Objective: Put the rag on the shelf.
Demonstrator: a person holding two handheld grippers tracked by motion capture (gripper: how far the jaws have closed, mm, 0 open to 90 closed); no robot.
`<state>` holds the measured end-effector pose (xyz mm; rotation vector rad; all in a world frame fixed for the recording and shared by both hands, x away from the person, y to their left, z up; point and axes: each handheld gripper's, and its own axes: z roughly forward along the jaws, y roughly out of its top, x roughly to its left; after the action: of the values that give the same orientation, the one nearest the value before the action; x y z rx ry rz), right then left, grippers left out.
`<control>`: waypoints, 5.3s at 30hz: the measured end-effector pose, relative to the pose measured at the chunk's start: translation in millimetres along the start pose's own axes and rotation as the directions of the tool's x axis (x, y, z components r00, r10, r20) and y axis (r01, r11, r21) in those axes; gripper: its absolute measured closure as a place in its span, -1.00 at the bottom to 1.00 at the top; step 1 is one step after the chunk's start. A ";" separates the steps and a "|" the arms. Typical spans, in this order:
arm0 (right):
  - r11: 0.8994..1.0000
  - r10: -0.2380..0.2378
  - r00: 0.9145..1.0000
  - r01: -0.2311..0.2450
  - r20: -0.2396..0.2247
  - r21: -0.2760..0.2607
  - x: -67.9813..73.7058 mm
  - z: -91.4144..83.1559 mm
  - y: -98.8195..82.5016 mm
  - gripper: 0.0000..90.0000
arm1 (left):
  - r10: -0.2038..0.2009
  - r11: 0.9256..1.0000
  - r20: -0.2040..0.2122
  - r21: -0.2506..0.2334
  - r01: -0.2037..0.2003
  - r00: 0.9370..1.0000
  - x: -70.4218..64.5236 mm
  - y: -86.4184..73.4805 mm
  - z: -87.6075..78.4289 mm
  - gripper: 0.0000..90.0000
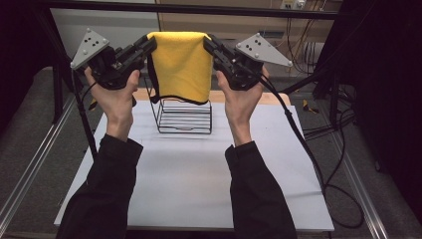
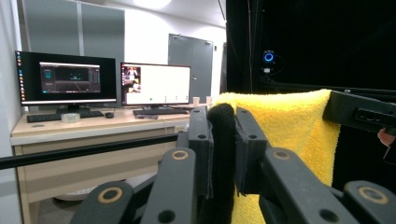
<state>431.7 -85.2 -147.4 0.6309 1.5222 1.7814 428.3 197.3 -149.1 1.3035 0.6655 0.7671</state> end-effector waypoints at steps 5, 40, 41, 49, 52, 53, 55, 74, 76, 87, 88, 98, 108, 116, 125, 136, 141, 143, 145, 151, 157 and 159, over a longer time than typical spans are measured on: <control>1.000 -0.015 1.000 0.015 0.006 -0.005 -1.7 7.2 8.7 0.87 | -0.002 1.000 -0.005 -0.005 0.002 1.000 4.2 8.4 6.1 0.76; 0.999 -0.019 0.997 0.017 0.071 0.026 -40.2 73.5 21.9 0.87 | 0.030 0.999 -0.036 0.039 -0.028 0.999 50.9 30.4 72.7 0.76; 0.999 -0.025 0.997 0.023 0.076 0.030 -41.2 74.4 20.8 0.87 | 0.036 0.999 -0.037 0.041 -0.034 0.999 51.4 28.3 73.8 0.76; 0.998 -0.021 0.997 0.016 0.080 0.061 -48.8 85.6 7.0 0.87 | 0.045 0.997 -0.050 0.067 -0.042 0.998 59.0 15.4 79.6 0.76; 0.998 -0.019 0.996 0.013 0.082 0.068 -51.3 89.1 2.2 0.87 | 0.039 0.997 -0.046 0.069 -0.035 0.998 61.6 9.5 80.5 0.76; 0.997 -0.018 0.996 0.012 0.083 0.071 -51.7 89.9 0.7 0.87 | 0.039 0.997 -0.045 0.070 -0.036 0.998 62.2 7.2 80.3 0.76; 0.997 -0.019 0.997 0.013 0.078 0.078 -52.6 90.8 -2.4 0.87 | 0.041 0.996 -0.045 0.078 -0.037 0.998 63.5 2.4 80.1 0.76; 0.988 0.001 1.000 -0.006 0.031 0.157 -53.5 83.7 -39.5 0.87 | 0.056 0.986 -0.021 0.157 -0.052 0.998 62.6 -35.3 65.3 0.76; 0.986 0.007 1.000 -0.011 0.026 0.164 -52.8 81.7 -42.6 0.87 | 0.050 0.986 -0.020 0.159 -0.046 0.999 61.7 -38.1 63.5 0.76; 0.976 0.008 1.000 -0.007 -0.004 0.217 -48.0 74.7 -55.5 0.87 | 0.047 0.979 -0.012 0.201 -0.044 0.999 59.7 -52.9 53.1 0.75; 0.975 0.006 1.000 -0.005 -0.005 0.220 -47.5 74.0 -55.9 0.87 | 0.050 0.978 -0.009 0.203 -0.047 0.999 58.9 -53.7 52.4 0.75; 0.969 0.016 1.000 -0.011 -0.017 0.249 -45.5 72.4 -63.8 0.87 | 0.050 0.974 -0.014 0.222 -0.046 0.999 59.0 -63.5 48.3 0.75; 0.963 0.019 0.999 -0.010 -0.030 0.269 -43.7 76.2 -72.0 0.86 | 0.039 0.970 -0.016 0.240 -0.034 0.999 62.8 -69.5 45.6 0.76; 0.963 -0.005 0.997 0.026 -0.077 0.267 -40.7 63.0 -67.6 0.85 | 0.051 0.971 0.023 0.232 -0.055 0.998 58.7 -68.9 34.8 0.74; 0.955 -0.058 0.987 0.099 -0.149 0.281 -31.6 46.4 -72.4 0.84 | 0.079 0.959 0.048 0.268 -0.089 0.996 51.3 -76.1 18.2 0.72; 0.925 -0.062 0.975 0.137 -0.214 0.354 -24.0 35.2 -82.9 0.83 | 0.061 0.936 0.067 0.343 -0.080 0.996 47.0 -87.0 5.8 0.65; 0.912 -0.073 0.967 0.164 -0.245 0.377 -22.9 30.0 -85.2 0.83 | 0.003 0.936 0.086 0.351 -0.033 0.996 50.8 -75.0 -3.3 0.47; 0.909 -0.070 0.965 0.166 -0.252 0.383 -22.9 28.8 -87.5 0.83 | -0.018 0.945 0.085 0.327 -0.010 0.996 53.1 -65.5 -5.6 0.43; 0.905 -0.071 0.963 0.172 -0.259 0.390 -23.0 27.6 -89.8 0.83 | -0.020 0.951 0.074 0.310 -0.004 0.997 53.8 -56.4 -6.5 0.42; 0.896 -0.084 0.956 0.196 -0.282 0.398 -21.3 25.4 -95.6 0.83 | -0.053 0.924 0.092 0.381 0.014 0.994 47.2 -57.2 6.9 0.65; 0.890 -0.102 0.948 0.222 -0.302 0.399 -19.5 22.2 -100.8 0.82 | -0.027 0.870 0.118 0.492 -0.035 0.993 34.9 -84.3 21.3 0.84; 0.891 -0.117 0.945 0.235 -0.304 0.388 -18.3 20.0 -102.0 0.84 | -0.035 0.871 0.121 0.490 -0.029 0.992 35.5 -88.2 21.3 0.90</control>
<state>478.2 -79.9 -242.0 0.4351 2.1162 1.4507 476.8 205.2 -233.2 1.8007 0.7909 0.5179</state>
